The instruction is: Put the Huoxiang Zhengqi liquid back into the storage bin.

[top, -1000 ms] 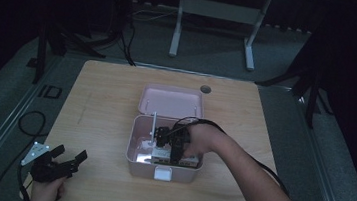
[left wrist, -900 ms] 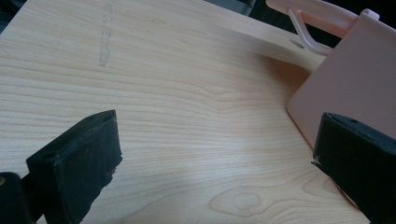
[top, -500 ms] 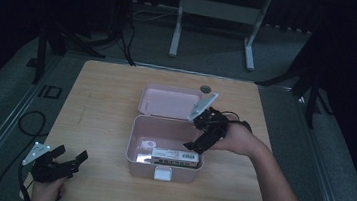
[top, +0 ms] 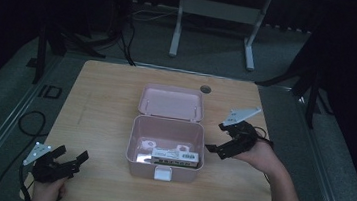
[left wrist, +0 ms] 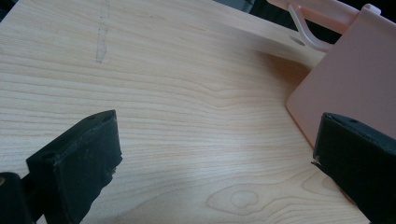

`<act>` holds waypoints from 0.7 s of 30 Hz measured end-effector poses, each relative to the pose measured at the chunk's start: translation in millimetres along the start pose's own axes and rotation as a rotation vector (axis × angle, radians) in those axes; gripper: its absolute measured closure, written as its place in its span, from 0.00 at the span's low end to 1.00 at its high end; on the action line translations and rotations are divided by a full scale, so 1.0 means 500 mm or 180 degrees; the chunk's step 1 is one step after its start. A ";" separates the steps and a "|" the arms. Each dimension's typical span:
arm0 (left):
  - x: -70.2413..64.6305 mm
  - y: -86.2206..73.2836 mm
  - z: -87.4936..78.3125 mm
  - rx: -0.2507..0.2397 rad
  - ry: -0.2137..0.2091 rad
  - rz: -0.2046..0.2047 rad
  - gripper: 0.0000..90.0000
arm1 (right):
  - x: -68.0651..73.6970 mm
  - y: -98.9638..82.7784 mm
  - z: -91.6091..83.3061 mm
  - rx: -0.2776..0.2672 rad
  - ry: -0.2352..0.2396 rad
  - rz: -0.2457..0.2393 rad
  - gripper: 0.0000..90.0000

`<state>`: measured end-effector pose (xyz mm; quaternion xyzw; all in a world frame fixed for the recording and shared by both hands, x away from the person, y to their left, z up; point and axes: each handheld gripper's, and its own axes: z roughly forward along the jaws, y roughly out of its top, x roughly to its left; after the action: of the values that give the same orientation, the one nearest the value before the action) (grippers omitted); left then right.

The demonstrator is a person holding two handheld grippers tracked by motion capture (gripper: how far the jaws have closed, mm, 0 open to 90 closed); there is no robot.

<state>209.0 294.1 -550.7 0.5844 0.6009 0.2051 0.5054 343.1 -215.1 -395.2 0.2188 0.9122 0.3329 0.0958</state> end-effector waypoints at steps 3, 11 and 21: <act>0.000 0.000 0.000 0.0004 0.0000 -0.0002 0.01 | -0.007 -0.033 -0.005 -0.0054 -0.0027 0.0128 0.14; -0.002 -0.001 0.000 0.0014 -0.0003 0.0007 0.01 | -0.017 -0.111 -0.015 -0.0208 -0.0152 0.0454 0.14; -0.002 -0.001 0.001 0.0021 -0.0002 0.0009 0.01 | -0.028 -0.210 -0.025 -0.0357 -0.0442 0.0988 0.14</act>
<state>208.8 292.9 -550.8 0.5870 0.6005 0.2037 0.5033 316.1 -300.3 -453.7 0.3738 0.8387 0.3781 0.1181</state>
